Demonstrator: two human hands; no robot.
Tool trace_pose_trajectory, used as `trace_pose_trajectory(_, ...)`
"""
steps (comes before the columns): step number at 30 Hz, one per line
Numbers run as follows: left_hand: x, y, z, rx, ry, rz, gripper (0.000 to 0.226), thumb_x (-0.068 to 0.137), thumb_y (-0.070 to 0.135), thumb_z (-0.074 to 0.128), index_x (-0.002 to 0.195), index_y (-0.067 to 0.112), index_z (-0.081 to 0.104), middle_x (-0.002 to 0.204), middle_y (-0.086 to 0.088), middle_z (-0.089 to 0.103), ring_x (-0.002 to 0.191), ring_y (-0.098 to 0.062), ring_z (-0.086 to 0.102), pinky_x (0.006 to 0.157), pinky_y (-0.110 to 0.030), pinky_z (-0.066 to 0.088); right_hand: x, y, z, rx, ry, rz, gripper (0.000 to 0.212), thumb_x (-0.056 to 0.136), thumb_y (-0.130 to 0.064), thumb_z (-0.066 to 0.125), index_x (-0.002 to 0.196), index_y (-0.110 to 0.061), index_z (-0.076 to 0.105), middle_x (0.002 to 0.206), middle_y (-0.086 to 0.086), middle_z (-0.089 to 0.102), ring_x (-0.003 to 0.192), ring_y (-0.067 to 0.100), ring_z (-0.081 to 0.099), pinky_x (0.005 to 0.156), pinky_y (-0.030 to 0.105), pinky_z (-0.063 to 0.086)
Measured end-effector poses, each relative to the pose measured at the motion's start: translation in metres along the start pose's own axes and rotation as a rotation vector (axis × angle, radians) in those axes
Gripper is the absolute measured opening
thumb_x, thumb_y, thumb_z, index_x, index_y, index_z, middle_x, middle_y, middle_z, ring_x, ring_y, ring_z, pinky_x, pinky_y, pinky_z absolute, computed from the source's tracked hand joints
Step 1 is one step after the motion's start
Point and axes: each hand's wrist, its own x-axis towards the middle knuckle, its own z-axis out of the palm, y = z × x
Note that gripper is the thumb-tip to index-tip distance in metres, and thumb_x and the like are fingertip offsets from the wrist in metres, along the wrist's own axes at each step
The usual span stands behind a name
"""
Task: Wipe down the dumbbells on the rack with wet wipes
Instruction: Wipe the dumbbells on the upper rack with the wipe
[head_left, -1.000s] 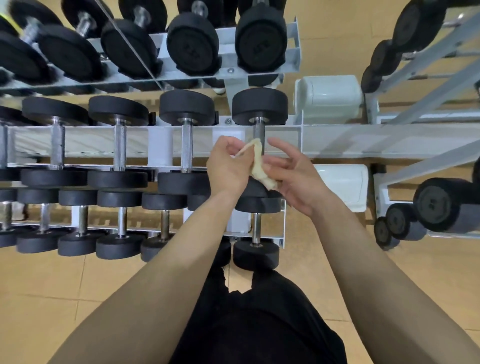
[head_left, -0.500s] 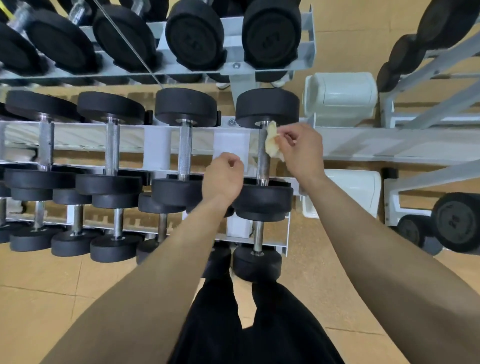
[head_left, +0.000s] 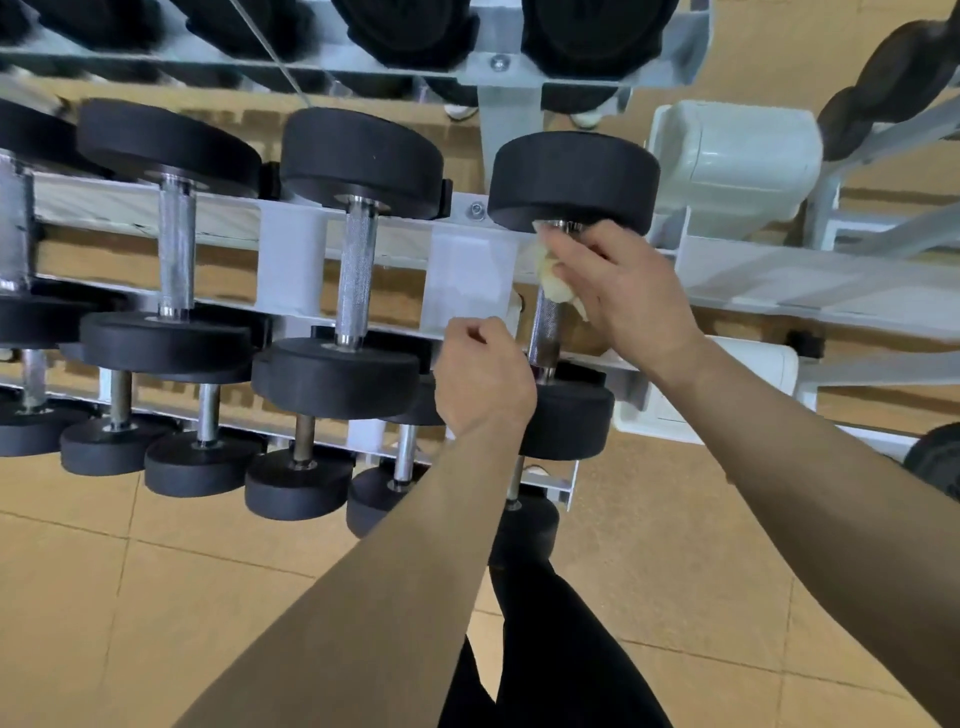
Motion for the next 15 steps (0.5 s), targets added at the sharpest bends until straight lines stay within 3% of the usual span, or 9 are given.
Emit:
trace_pose_trajectory(4, 0.001, -0.001, 0.002, -0.002, 0.017, -0.002, 0.025, 0.099, 0.031, 0.040, 0.096, 0.019, 0.061, 0.086, 0.000, 0.063, 0.079, -0.022, 0.056, 0.070, -0.036, 0.041, 0.001, 0.006, 0.004, 0.052, 0.030, 0.000, 0.026, 0.088, -0.003, 0.068, 0.114, -0.005, 0.069, 0.108, 0.017, 0.063, 0.091, 0.038, 0.060, 0.070, 0.046, 0.055)
trace_pose_trajectory(8, 0.000, 0.001, 0.002, -0.003, 0.013, -0.007, 0.026, 0.099, 0.031, 0.040, 0.096, 0.018, 0.063, 0.086, 0.000, 0.062, 0.080, -0.023, 0.055, 0.072, -0.035, 0.039, -0.008, 0.000, 0.009, 0.098, 0.045, -0.031, 0.016, 0.096, -0.012, 0.059, 0.099, 0.000, 0.070, 0.095, 0.018, 0.063, 0.081, 0.037, 0.061, 0.065, 0.046, 0.055)
trace_pose_trajectory(13, 0.000, 0.001, 0.001, 0.004, 0.023, -0.001, 0.027, 0.100, 0.032, 0.040, 0.098, 0.018, 0.064, 0.091, -0.003, 0.064, 0.084, -0.026, 0.057, 0.072, -0.036, 0.040, -0.031, -0.009, 0.009, 0.145, -0.182, -0.214, 0.012, 0.084, -0.004, 0.071, 0.096, -0.003, 0.070, 0.091, 0.015, 0.063, 0.078, 0.035, 0.061, 0.063, 0.041, 0.053)
trace_pose_trajectory(15, 0.000, 0.001, 0.002, 0.001, 0.022, 0.006, 0.027, 0.100, 0.032, 0.040, 0.097, 0.018, 0.063, 0.089, -0.002, 0.064, 0.083, -0.025, 0.057, 0.071, -0.036, 0.040, -0.017, -0.003, 0.007, 0.098, -0.158, -0.234, 0.008, 0.087, -0.006, 0.068, 0.095, -0.005, 0.069, 0.090, 0.015, 0.061, 0.078, 0.036, 0.059, 0.062, 0.043, 0.053)
